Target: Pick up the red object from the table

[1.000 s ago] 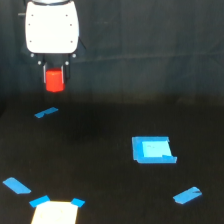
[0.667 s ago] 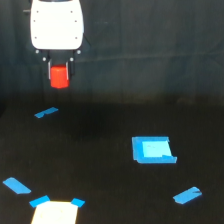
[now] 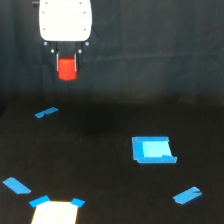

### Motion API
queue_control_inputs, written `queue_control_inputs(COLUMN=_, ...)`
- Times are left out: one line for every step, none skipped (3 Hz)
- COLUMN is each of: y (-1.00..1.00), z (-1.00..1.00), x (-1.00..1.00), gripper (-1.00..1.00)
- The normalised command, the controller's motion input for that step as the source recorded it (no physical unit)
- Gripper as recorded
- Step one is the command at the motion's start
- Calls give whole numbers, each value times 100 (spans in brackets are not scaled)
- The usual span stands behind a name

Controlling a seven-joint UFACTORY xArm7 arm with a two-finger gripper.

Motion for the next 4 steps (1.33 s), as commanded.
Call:
queue_control_inputs(y=-42, z=74, x=-42, gripper=-61)
queue_control_inputs(y=-76, z=71, x=3, gripper=-51)
queue_control_inputs(y=29, z=88, x=8, gripper=-79)
queue_control_inputs(y=0, z=100, x=14, gripper=-100)
